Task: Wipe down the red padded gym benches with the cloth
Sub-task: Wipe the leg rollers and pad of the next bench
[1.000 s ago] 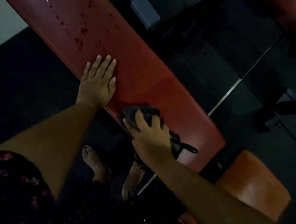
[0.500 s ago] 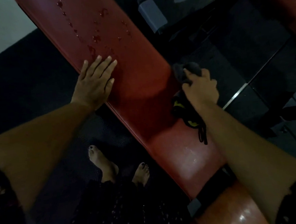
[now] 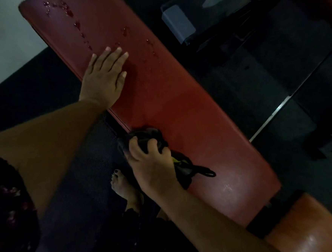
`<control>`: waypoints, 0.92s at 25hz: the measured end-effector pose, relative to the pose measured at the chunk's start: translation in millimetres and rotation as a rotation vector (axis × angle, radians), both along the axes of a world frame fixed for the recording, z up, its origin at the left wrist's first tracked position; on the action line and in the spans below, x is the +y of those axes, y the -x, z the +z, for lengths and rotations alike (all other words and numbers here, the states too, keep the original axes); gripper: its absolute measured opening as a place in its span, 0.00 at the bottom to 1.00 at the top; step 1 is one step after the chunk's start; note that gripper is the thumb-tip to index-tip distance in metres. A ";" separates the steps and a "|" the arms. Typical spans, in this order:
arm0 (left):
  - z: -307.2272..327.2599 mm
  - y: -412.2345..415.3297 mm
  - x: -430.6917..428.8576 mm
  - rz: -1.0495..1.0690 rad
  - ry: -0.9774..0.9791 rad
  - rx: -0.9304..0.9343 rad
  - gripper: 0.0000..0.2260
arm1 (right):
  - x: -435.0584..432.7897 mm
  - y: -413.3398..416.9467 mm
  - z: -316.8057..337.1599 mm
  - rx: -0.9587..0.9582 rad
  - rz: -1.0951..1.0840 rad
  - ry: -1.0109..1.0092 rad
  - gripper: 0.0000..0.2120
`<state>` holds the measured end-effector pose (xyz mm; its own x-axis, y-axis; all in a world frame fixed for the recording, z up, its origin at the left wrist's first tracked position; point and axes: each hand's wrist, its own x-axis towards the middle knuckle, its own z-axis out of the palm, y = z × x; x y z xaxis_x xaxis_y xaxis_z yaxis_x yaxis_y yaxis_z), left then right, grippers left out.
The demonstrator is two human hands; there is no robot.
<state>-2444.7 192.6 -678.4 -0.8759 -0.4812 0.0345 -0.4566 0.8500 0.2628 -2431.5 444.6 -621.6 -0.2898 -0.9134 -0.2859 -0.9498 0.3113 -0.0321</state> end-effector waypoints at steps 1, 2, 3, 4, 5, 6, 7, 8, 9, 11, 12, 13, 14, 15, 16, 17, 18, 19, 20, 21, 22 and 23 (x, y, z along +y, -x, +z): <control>-0.2 0.3 -6.8 0.023 0.000 -0.003 0.24 | -16.2 5.8 2.4 -0.030 -0.038 0.030 0.22; -0.4 0.2 -12.7 0.042 -0.002 -0.004 0.24 | -32.2 18.3 5.0 -0.063 -0.085 0.049 0.22; -0.8 0.4 -17.6 0.056 -0.003 -0.002 0.24 | -44.8 35.5 5.7 -0.092 -0.131 0.066 0.22; -0.5 0.5 -22.8 0.067 -0.003 0.004 0.24 | -52.0 56.0 4.9 -0.108 -0.201 0.074 0.23; -0.2 0.8 -29.1 0.076 -0.003 0.009 0.24 | -52.6 78.6 5.1 -0.102 -0.296 0.079 0.23; 0.7 1.3 -35.5 0.092 -0.002 0.011 0.25 | -45.7 101.8 5.5 -0.076 -0.397 0.087 0.24; 1.1 2.7 -41.9 0.128 -0.004 0.010 0.25 | -35.4 124.9 5.4 -0.038 -0.506 0.100 0.24; 1.0 5.1 -48.3 0.192 -0.015 0.013 0.25 | -27.1 144.9 5.3 -0.004 -0.616 0.112 0.24; -0.3 8.3 -53.7 0.280 -0.036 0.022 0.25 | -22.6 160.9 4.3 0.012 -0.718 0.107 0.24; -4.8 15.8 -57.4 0.444 -0.093 0.023 0.25 | -28.1 183.1 -2.8 0.002 -0.876 0.078 0.23; -7.5 19.8 -56.5 0.481 -0.105 0.000 0.25 | -37.4 189.9 -6.1 -0.003 -0.907 0.081 0.23; -9.9 23.0 -55.0 0.492 -0.104 -0.027 0.25 | -49.4 192.7 -7.4 0.006 -0.891 0.100 0.22; -11.3 25.0 -53.6 0.494 -0.097 -0.040 0.24 | -61.3 190.0 -7.2 0.025 -0.833 0.129 0.23; -12.8 25.5 -53.0 0.498 -0.088 -0.036 0.24 | -72.0 182.0 -5.2 0.039 -0.750 0.154 0.23; -14.0 25.4 -53.9 0.501 -0.080 -0.023 0.23 | -81.5 168.3 -3.6 0.042 -0.655 0.169 0.24; -14.6 24.9 -54.5 0.503 -0.075 -0.007 0.23 | -87.3 149.1 -2.2 0.036 -0.555 0.165 0.25; -15.5 24.0 -54.5 0.503 -0.074 0.005 0.23 | -89.2 125.3 -1.5 0.034 -0.453 0.163 0.26; -16.2 23.4 -54.9 0.504 -0.080 0.015 0.23 | -87.9 99.7 -2.0 0.039 -0.360 0.174 0.28; -16.7 22.8 -55.0 0.504 -0.089 0.021 0.23 | -83.6 75.1 -3.2 0.045 -0.277 0.169 0.29; -17.4 21.6 -54.9 0.505 -0.092 0.024 0.23 | -78.8 53.8 -5.2 0.053 -0.199 0.147 0.28; -18.0 20.7 -54.6 0.506 -0.087 0.029 0.23 | -74.7 38.7 -8.5 0.061 -0.135 0.127 0.27; -18.6 20.4 -53.7 0.505 -0.083 0.036 0.23 | -71.5 29.4 -11.5 0.065 -0.087 0.117 0.24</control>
